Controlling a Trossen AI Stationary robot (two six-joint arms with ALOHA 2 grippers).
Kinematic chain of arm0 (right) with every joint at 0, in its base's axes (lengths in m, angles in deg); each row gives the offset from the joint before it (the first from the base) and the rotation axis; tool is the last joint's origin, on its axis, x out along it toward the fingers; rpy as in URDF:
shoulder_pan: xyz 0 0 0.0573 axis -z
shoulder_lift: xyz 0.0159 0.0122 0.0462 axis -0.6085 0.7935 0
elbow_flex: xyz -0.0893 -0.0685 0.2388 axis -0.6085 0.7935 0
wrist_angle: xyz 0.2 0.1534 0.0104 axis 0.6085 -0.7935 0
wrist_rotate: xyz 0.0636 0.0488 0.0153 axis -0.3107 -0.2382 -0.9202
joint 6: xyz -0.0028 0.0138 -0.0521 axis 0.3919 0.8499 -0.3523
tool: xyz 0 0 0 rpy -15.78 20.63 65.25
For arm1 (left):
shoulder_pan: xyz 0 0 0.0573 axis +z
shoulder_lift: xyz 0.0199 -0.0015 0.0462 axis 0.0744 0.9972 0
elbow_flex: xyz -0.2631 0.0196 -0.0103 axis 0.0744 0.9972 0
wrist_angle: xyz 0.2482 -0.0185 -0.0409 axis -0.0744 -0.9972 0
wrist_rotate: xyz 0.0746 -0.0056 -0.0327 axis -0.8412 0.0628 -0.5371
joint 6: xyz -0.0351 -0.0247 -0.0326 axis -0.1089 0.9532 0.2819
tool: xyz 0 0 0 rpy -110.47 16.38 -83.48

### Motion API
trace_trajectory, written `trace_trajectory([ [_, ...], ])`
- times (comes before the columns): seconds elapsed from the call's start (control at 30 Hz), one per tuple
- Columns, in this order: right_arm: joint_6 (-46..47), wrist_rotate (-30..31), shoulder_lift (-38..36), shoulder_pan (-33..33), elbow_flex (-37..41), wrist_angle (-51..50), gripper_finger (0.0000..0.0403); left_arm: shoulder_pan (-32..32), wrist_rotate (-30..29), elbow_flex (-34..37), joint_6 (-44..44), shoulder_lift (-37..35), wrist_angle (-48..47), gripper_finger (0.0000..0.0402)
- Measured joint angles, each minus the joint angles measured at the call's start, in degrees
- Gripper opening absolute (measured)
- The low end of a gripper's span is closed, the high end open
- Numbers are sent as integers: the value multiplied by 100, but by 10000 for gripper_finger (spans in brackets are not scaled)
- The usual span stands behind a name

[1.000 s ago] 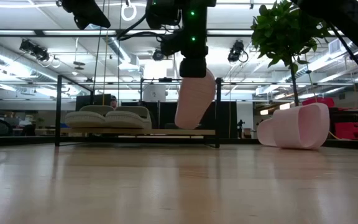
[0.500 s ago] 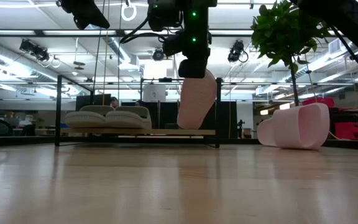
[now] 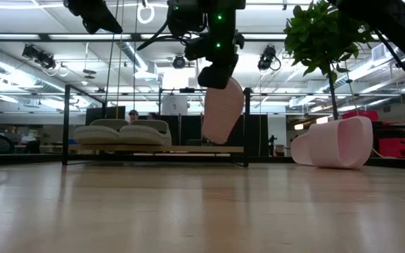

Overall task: Pick and place slides into the shelf
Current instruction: Put the bottom pink slipper on the shelf

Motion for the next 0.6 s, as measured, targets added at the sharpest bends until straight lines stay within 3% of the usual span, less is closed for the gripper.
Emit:
trace_trajectory([
  [0.37, 721, -132, -13, 9, 613, 93, 0, 0, 0, 0, -144, 0, -135, 32],
  [0.6, 874, -689, -11, 9, 1163, 340, 0, -2, 2, 0, -157, 0, -214, 38],
])
